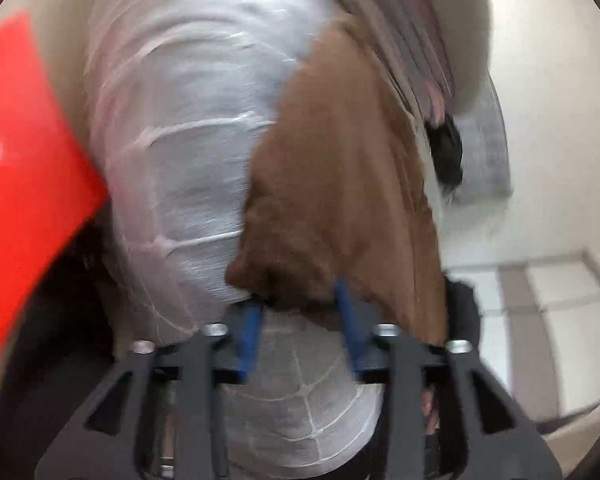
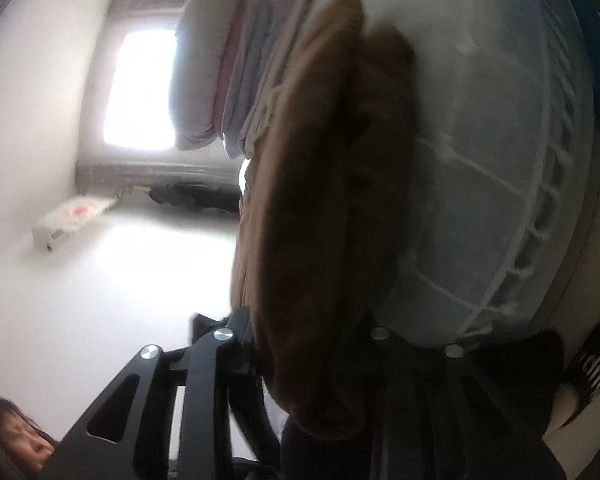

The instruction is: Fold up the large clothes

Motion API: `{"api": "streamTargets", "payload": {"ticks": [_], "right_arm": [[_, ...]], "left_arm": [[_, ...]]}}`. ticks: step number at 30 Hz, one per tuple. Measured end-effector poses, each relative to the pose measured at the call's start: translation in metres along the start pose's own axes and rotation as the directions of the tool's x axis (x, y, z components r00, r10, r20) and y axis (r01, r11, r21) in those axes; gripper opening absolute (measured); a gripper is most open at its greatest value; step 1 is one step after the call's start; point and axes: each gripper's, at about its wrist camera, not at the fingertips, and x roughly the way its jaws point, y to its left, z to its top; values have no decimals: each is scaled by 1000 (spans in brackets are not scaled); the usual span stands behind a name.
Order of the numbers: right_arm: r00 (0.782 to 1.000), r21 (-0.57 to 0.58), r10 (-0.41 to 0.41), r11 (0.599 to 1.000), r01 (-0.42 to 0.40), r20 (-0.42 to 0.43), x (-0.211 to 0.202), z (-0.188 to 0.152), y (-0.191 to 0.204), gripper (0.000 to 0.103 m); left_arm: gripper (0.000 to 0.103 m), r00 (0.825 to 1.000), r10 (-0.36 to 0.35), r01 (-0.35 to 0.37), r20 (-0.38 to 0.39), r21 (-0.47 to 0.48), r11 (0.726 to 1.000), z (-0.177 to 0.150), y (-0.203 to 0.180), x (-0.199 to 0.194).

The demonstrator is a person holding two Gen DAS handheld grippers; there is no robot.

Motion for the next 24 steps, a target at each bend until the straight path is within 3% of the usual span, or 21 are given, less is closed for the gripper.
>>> {"api": "streamTargets", "payload": {"ticks": [2, 3, 8, 13, 17, 18, 19, 20, 22, 24], "right_arm": [[1000, 34, 9, 999, -9, 0, 1, 3, -5, 47], [1000, 45, 21, 999, -21, -2, 4, 1, -5, 57], [999, 68, 42, 997, -42, -1, 12, 12, -3, 70], [999, 93, 43, 995, -42, -1, 21, 20, 4, 72], [999, 94, 42, 995, -43, 13, 26, 21, -3, 71], [999, 73, 39, 997, -41, 29, 27, 21, 1, 60], [999, 59, 32, 998, -34, 37, 28, 22, 3, 49], [998, 38, 27, 999, -30, 53, 26, 22, 10, 37], [996, -10, 51, 999, -51, 70, 20, 23, 24, 35], [995, -79, 63, 995, -58, 73, 16, 22, 45, 35]], "left_arm": [[57, 998, -54, 55, 23, -38, 998, -4, 11, 0], [63, 997, -74, 75, 30, -58, 995, -8, 18, -1], [71, 988, -137, 145, 73, -101, 984, -5, 25, 11], [75, 983, -153, 160, 97, -70, 985, 8, 12, 21], [82, 990, -99, 107, 96, -83, 991, 24, 1, 36], [75, 991, -77, 85, 110, -72, 994, 25, -5, 36], [47, 990, -61, 68, 125, -52, 996, 26, -9, 33], [35, 989, -55, 56, 135, -4, 998, 27, -17, 30], [26, 983, -88, 81, 160, 48, 996, 26, -33, 16], [24, 978, -76, 49, 196, 138, 989, 20, -61, 2]]}}
